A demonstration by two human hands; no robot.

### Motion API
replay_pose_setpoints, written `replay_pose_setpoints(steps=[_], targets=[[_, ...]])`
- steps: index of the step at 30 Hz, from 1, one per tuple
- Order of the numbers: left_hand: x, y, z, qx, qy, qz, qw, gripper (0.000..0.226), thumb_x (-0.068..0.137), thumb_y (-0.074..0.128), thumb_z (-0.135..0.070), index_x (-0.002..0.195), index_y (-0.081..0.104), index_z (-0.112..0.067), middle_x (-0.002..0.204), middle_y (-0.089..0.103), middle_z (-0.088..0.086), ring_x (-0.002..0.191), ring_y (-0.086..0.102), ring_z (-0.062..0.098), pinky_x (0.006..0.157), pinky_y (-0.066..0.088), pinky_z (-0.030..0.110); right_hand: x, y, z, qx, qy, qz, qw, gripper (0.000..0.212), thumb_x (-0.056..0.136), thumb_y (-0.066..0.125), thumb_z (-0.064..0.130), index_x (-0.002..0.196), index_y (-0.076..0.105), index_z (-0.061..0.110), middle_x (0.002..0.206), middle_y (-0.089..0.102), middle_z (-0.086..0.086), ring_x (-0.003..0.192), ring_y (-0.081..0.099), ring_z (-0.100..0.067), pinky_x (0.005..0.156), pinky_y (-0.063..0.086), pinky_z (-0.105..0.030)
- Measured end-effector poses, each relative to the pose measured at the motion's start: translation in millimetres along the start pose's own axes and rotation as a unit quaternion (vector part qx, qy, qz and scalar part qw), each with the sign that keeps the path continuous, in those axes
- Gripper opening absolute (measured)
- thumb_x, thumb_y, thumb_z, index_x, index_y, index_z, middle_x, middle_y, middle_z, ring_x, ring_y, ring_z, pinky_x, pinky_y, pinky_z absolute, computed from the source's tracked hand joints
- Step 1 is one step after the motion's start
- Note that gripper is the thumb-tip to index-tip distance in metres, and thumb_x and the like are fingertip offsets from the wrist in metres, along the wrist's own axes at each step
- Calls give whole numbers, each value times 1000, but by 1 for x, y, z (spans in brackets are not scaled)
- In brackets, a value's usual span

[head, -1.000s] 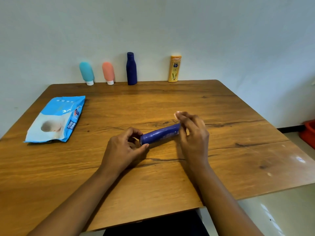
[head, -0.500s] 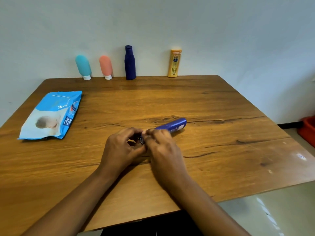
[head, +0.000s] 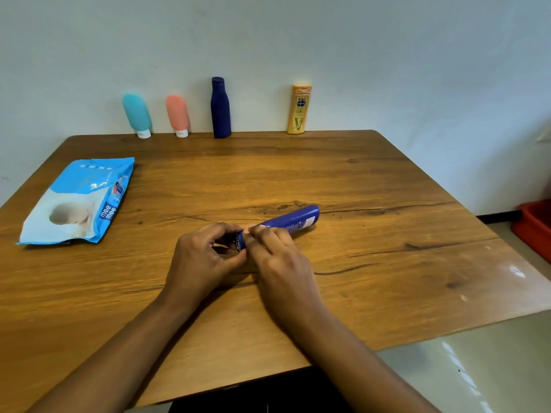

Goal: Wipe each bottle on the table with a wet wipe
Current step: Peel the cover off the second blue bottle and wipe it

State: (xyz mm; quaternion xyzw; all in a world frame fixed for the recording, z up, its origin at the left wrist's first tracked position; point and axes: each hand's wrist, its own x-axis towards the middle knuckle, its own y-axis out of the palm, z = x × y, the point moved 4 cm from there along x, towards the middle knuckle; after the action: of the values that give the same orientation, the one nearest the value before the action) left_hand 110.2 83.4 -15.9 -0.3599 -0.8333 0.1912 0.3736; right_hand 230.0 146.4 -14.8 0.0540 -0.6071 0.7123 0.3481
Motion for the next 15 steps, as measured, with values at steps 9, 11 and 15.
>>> replay_pose_setpoints(steps=[9,11,15], targets=[[0,1,-2,6,7,5,1000,40,67,83,-20,104,68,-15,90,66,-9,90,61,4,75,47,7,20,-25,-83,41,172,-51,983,31,93,51,12,123,59,12,118,56,0,102,47,-8,89,46,-24],[0,1,-2,10,7,5,1000,40,68,82,-21,105,68,-16,90,65,-10,89,62,4,75,47,7,19,-23,-62,28,147,-51,987,31,90,53,10,120,60,11,117,57,-2,102,49,-12,89,47,-27],[1,1,-2,22,2,4,1000,38,67,82,-17,102,69,-14,89,68,-5,77,65,5,73,52,14,9,-2,1,9,15,-4,1000,32,82,66,9,114,62,7,114,60,-8,100,53,-18,73,53,-26]])
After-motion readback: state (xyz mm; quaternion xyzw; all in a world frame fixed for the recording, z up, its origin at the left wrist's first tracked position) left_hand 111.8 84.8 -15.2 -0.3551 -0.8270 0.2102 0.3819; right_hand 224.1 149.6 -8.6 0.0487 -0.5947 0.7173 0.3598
